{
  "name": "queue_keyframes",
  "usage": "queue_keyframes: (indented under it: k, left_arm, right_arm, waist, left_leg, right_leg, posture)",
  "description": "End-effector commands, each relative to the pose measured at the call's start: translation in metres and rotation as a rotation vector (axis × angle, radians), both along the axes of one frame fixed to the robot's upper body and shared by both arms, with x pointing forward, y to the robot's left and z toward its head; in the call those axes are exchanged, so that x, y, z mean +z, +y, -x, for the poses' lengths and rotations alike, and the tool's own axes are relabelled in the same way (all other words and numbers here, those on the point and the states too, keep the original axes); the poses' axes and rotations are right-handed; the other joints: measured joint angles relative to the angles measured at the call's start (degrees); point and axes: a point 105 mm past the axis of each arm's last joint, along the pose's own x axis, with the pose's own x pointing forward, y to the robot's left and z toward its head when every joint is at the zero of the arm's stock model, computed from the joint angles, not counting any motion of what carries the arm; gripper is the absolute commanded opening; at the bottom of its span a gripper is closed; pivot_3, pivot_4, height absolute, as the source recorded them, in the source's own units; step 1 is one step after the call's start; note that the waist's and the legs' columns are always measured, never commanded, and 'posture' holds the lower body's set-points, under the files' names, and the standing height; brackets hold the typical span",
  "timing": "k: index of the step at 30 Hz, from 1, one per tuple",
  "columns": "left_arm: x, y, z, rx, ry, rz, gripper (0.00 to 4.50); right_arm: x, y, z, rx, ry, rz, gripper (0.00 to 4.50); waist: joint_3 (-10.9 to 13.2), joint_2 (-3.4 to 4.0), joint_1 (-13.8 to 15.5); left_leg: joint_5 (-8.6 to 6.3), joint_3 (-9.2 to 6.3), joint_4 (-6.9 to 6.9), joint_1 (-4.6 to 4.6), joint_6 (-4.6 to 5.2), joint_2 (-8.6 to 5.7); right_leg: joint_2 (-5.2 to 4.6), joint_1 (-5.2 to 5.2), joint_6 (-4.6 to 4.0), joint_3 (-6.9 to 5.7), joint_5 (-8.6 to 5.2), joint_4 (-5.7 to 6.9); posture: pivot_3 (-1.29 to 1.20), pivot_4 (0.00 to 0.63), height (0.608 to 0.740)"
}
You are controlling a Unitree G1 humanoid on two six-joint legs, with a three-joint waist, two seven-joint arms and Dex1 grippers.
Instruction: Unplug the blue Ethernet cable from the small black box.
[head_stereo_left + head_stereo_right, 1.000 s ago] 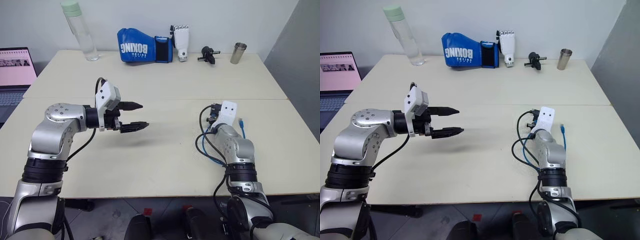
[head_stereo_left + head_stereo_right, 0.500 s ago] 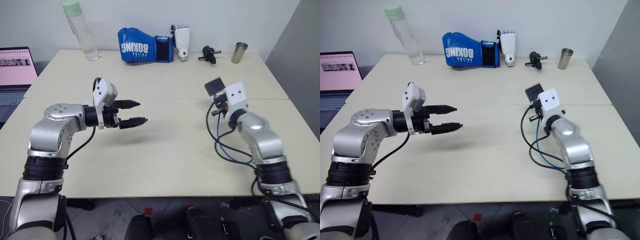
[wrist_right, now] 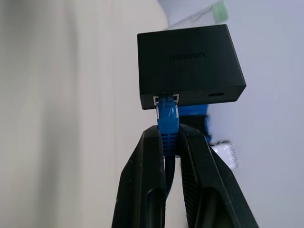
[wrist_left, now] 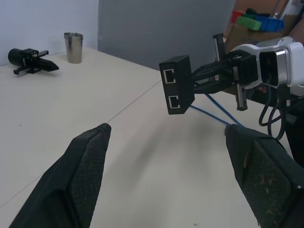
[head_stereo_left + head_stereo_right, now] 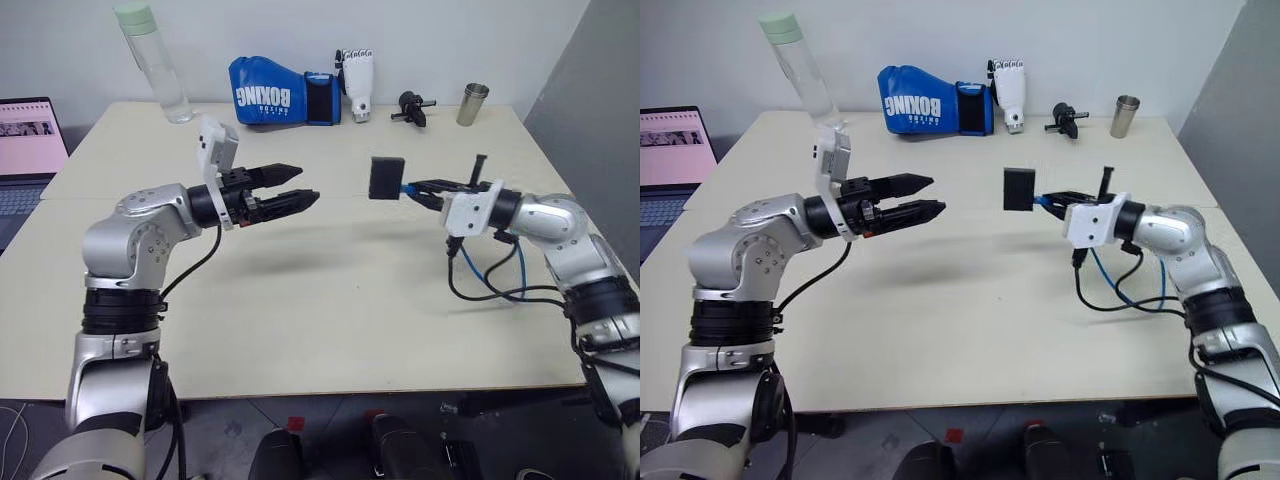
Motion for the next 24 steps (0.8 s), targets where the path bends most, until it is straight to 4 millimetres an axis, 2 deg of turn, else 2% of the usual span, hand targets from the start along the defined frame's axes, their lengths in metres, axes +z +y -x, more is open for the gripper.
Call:
queue_keyframes:
  k: [1,9,18,21,24]
  left_arm:
    - [0.013,-0.016,0.0,-0.042,-0.077,0.007,4.09]
    - [0.014,-0.033,-0.004,-0.091,-0.105,0.002,4.09]
    - [0.01,-0.04,-0.009,-0.11,-0.109,-0.01,4.09]
    - [0.012,-0.04,-0.01,-0.113,-0.111,0.004,3.6]
    - [0.014,-0.041,-0.01,-0.124,-0.107,0.017,2.84]
  right_arm:
    - [0.011,0.017,0.001,0.06,-0.134,0.008,0.16]
    - [0.023,0.034,0.009,0.136,-0.249,0.02,0.16]
    - [0.028,0.044,0.015,0.172,-0.298,0.025,0.16]
    - [0.027,0.043,0.015,0.169,-0.299,0.029,0.16]
    - [0.027,0.043,0.015,0.166,-0.299,0.032,0.16]
  waist:
    - [0.0,0.0,0.1]
    - [0.0,0.0,0.22]
    - [0.0,0.0,0.18]
    - [0.0,0.0,0.18]
    - [0.0,0.0,0.18]
  left_leg:
    - [0.0,0.02,0.0,-0.01,-0.01,0.0]
    - [0.01,0.05,0.01,0.0,-0.02,-0.02]
    - [0.02,0.06,0.01,0.01,-0.03,-0.02]
    - [0.02,0.06,0.01,0.01,-0.03,-0.02]
    - [0.02,0.07,0.01,0.0,-0.03,-0.02]
  right_leg:
    - [-0.01,0.0,0.0,0.01,0.0,0.0]
    - [-0.08,0.0,0.0,0.0,0.0,0.02]
    - [-0.08,0.01,0.0,0.02,0.0,0.03]
    - [-0.08,0.0,0.0,0.01,0.0,0.03]
    - [-0.09,0.0,0.0,0.02,0.0,0.03]
  posture:
    - [0.0,0.15,0.74]
    - [0.0,0.15,0.74]
    - [0.0,0.15,0.74]
    - [0.0,0.15,0.74]
    - [0.0,0.15,0.74]
